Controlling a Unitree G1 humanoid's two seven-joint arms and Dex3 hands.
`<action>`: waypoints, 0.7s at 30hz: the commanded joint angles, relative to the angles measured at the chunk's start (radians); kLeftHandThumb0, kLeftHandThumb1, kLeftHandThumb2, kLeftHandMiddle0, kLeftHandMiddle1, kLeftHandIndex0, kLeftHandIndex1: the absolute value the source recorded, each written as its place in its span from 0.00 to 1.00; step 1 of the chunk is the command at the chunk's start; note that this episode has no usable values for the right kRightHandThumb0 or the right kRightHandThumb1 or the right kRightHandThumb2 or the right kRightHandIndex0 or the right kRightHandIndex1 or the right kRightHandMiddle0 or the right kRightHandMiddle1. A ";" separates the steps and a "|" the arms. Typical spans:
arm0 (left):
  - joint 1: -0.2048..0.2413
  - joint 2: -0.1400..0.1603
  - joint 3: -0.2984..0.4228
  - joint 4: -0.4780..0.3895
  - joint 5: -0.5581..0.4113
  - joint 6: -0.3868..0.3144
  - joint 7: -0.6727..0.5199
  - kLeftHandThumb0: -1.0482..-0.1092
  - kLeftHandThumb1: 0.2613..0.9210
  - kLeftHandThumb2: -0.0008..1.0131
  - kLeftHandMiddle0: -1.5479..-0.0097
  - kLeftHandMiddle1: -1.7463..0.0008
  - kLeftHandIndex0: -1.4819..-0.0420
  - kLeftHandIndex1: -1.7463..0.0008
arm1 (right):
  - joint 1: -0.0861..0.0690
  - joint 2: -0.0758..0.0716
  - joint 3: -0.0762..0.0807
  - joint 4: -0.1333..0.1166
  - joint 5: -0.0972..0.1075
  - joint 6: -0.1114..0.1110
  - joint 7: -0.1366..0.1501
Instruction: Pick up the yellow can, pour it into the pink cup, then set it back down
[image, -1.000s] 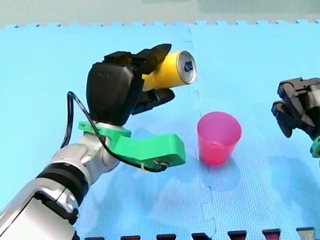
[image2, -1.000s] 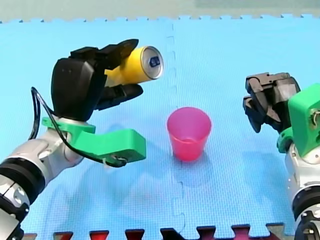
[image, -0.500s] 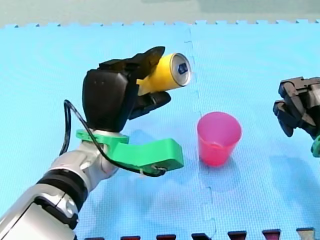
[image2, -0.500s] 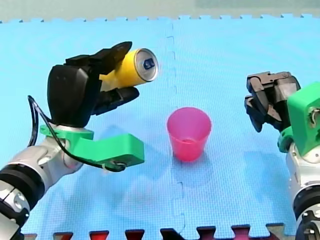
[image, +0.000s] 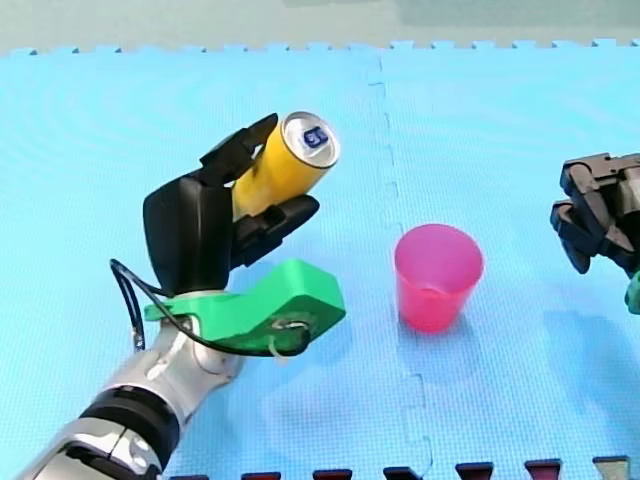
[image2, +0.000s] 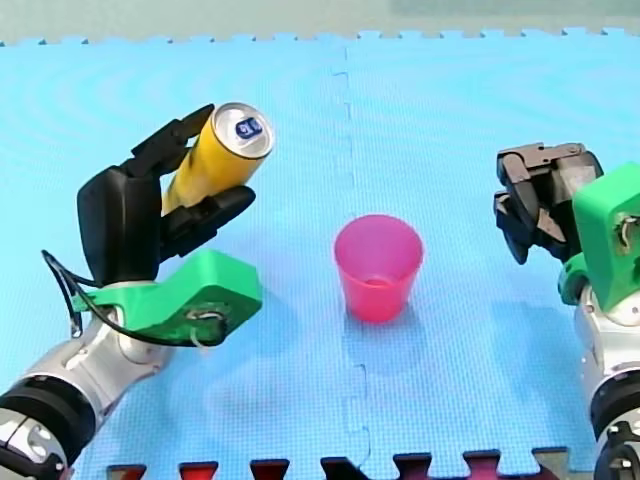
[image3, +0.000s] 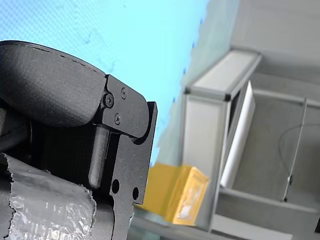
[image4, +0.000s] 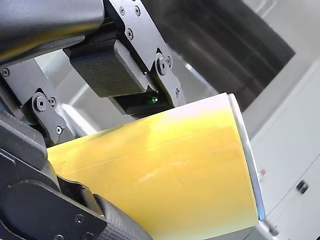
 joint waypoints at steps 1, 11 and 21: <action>0.007 0.002 0.011 -0.007 -0.005 -0.011 -0.004 0.69 0.84 0.00 0.14 0.99 0.19 1.00 | -0.002 -0.010 0.001 0.001 -0.002 -0.002 -0.006; 0.055 -0.008 0.098 -0.019 -0.106 -0.070 -0.142 0.69 0.86 0.00 0.18 1.00 0.21 1.00 | -0.001 -0.011 0.007 0.003 -0.010 -0.004 -0.019; 0.102 -0.040 0.229 -0.036 -0.266 -0.169 -0.321 0.69 0.86 0.00 0.19 1.00 0.22 1.00 | 0.000 -0.013 0.011 0.003 -0.014 -0.005 -0.025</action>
